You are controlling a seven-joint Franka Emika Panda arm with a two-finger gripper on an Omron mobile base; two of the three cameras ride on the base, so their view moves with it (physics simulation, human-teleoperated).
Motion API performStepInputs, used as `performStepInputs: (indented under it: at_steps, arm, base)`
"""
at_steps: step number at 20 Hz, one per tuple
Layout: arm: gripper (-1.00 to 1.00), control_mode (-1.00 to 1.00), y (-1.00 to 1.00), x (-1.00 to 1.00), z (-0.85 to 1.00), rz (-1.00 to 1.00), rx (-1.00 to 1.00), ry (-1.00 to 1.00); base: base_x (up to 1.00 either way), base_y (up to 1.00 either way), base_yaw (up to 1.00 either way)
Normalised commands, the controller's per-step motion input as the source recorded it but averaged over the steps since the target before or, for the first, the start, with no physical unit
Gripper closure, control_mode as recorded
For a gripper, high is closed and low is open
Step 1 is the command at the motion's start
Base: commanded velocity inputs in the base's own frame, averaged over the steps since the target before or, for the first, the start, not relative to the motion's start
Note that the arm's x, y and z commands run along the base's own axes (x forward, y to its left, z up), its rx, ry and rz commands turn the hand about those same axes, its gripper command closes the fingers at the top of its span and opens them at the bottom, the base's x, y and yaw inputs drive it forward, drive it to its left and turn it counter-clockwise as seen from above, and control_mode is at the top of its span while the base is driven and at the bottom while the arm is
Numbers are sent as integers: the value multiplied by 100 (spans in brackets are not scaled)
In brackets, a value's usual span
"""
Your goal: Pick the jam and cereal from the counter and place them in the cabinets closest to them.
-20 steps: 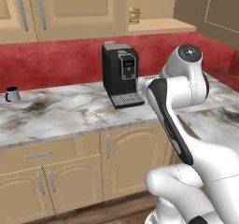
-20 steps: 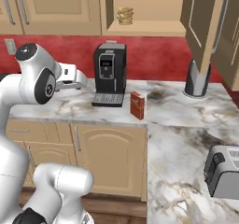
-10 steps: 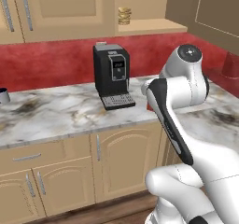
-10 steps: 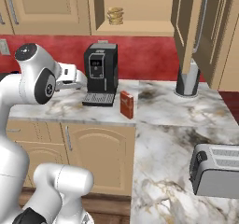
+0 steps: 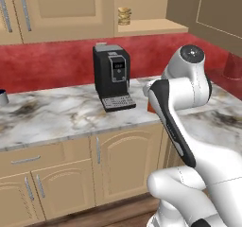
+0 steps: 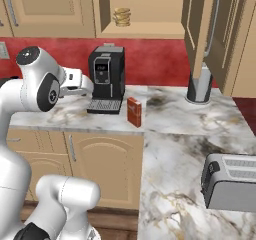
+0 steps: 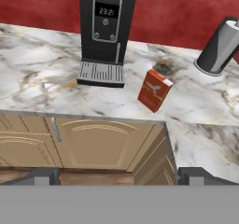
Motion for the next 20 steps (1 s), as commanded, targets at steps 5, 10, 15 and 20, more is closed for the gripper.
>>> performStepInputs:
  at_steps: [5, 10, 15, 20]
  arm:
    - [-100, 100, 0, 0, 0, 0, 0, 0]
    - [-100, 100, 0, 0, 0, 0, 0, 0]
    - [-100, 100, 0, 0, 0, 0, 0, 0]
    - [-100, 100, 0, 0, 0, 0, 0, 0]
  base:
    - [20, -4, 0]
    - [22, -12, 0]
    - [30, -13, 0]
    - [37, -11, 0]
